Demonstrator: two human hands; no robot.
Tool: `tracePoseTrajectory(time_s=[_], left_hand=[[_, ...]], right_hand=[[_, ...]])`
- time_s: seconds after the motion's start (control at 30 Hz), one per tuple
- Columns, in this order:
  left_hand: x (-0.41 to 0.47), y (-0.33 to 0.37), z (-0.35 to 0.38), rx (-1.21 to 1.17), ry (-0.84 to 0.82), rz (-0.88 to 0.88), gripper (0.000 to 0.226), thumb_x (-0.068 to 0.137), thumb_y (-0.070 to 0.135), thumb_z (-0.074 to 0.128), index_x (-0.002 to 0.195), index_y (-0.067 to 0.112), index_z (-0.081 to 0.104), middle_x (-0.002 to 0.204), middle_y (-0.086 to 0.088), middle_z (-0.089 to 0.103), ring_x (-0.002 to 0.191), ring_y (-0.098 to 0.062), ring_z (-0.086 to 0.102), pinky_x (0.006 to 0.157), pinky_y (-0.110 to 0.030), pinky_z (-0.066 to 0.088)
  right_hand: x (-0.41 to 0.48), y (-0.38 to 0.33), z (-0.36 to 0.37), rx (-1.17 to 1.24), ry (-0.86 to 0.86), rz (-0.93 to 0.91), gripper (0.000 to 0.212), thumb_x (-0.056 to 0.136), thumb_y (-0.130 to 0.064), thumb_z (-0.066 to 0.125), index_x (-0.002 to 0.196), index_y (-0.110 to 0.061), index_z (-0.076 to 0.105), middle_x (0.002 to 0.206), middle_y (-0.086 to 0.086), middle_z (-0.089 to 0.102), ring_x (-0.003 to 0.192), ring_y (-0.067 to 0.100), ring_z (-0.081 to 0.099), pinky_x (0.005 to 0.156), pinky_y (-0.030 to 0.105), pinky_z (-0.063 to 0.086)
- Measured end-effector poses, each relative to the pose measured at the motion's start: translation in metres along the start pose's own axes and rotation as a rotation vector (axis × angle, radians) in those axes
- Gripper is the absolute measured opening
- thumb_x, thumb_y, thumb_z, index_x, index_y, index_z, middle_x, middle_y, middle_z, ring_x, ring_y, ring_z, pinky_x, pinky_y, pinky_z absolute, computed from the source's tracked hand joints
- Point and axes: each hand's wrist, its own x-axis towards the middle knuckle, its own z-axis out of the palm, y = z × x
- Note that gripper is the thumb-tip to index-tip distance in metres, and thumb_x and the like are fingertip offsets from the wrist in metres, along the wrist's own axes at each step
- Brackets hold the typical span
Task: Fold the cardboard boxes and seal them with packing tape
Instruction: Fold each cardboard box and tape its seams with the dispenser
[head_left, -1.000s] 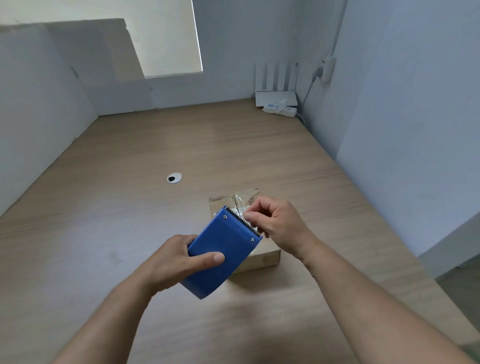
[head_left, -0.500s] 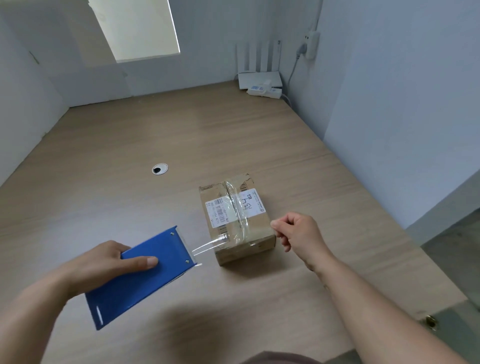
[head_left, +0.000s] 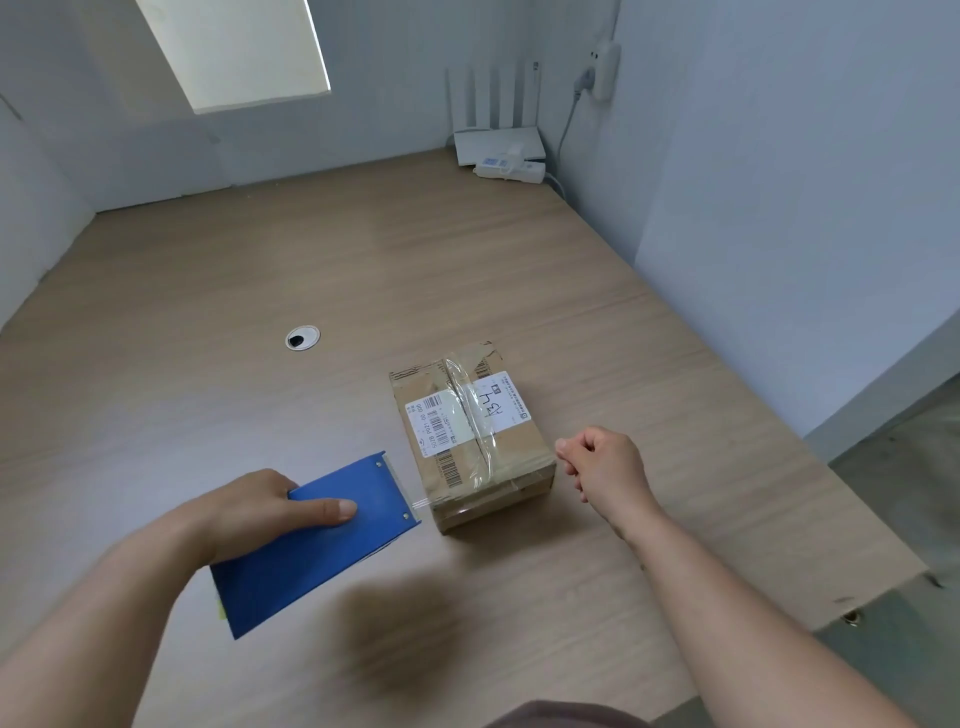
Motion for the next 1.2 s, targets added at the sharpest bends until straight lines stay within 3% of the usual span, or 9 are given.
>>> tracePoseTrajectory(time_s=[0.2,0.4,0.47,0.53,0.63,0.7,0.77,0.9,1.2], left_hand=[[0.023,0.007,0.011,0.035,-0.030,-0.060,0.072,0.044,0.078,0.067,0.082,0.016,0.072,0.071,0.003,0.073,0.063,-0.014,0.070,0.059,-0.024,0.045],[0.038,0.006,0.021,0.004,-0.080,-0.094,0.074,0.043,0.076,0.064,0.085,0.016,0.073,0.075,0.001,0.074,0.069,-0.016,0.072,0.066,-0.026,0.049],[0.041,0.006,0.023,-0.014,-0.088,-0.092,0.074,0.043,0.076,0.065,0.085,0.015,0.074,0.075,0.001,0.075,0.069,-0.017,0.072,0.066,-0.027,0.050],[0.043,0.005,0.024,-0.027,-0.083,-0.088,0.075,0.043,0.076,0.066,0.085,0.015,0.074,0.075,0.001,0.075,0.070,-0.017,0.072,0.069,-0.028,0.051],[0.042,0.006,0.029,-0.039,-0.072,-0.079,0.078,0.040,0.079,0.065,0.085,0.016,0.074,0.075,0.002,0.075,0.070,-0.016,0.072,0.072,-0.029,0.052],[0.042,0.011,0.036,-0.064,-0.057,-0.076,0.078,0.039,0.079,0.065,0.084,0.016,0.073,0.074,0.003,0.074,0.069,-0.015,0.072,0.070,-0.028,0.052],[0.040,0.020,0.046,-0.105,-0.048,-0.073,0.076,0.041,0.078,0.065,0.085,0.017,0.073,0.076,0.002,0.074,0.069,-0.015,0.071,0.066,-0.027,0.051],[0.037,0.033,0.069,-0.197,-0.033,-0.075,0.071,0.049,0.076,0.066,0.084,0.015,0.072,0.077,0.001,0.073,0.069,-0.015,0.071,0.062,-0.026,0.049],[0.005,0.022,0.085,-0.391,-0.003,-0.148,0.060,0.068,0.068,0.068,0.086,0.011,0.073,0.072,-0.001,0.074,0.067,-0.018,0.072,0.061,-0.026,0.049]], right_hand=[[0.006,0.012,0.004,-0.024,-0.004,0.056,0.027,0.087,-0.014,0.061,0.062,-0.011,0.054,0.057,-0.001,0.057,0.053,0.016,0.046,0.059,0.034,0.043],[0.009,0.023,0.009,0.063,-0.059,0.169,0.027,0.088,-0.018,0.063,0.062,-0.012,0.055,0.056,0.001,0.055,0.040,0.010,0.044,0.039,0.025,0.043],[0.011,0.019,0.010,0.044,-0.041,0.204,0.026,0.087,-0.027,0.064,0.066,-0.013,0.058,0.061,0.002,0.059,0.045,0.012,0.050,0.045,0.031,0.051],[0.016,0.016,0.006,-0.163,0.010,0.233,0.028,0.084,-0.040,0.065,0.084,-0.013,0.060,0.080,0.005,0.064,0.069,0.021,0.062,0.064,0.039,0.056],[0.018,0.017,-0.004,-0.417,0.139,0.234,0.046,0.084,-0.041,0.064,0.119,-0.012,0.054,0.118,0.012,0.059,0.108,0.031,0.057,0.081,0.034,0.045],[0.014,0.013,0.000,-0.351,0.191,0.027,0.024,0.087,-0.031,0.061,0.105,-0.014,0.063,0.109,0.008,0.062,0.104,0.027,0.057,0.079,0.031,0.041],[0.011,0.007,0.015,-0.352,0.170,-0.113,0.024,0.087,-0.034,0.062,0.099,-0.013,0.065,0.104,0.005,0.060,0.104,0.025,0.053,0.081,0.031,0.040],[0.018,-0.005,0.034,-0.359,0.193,-0.056,0.051,0.086,-0.041,0.064,0.126,-0.011,0.053,0.125,0.010,0.048,0.119,0.027,0.042,0.096,0.033,0.034],[0.033,-0.005,0.032,-0.245,0.139,-0.023,0.047,0.083,-0.029,0.070,0.122,-0.009,0.053,0.124,0.014,0.050,0.116,0.030,0.044,0.101,0.035,0.034]])
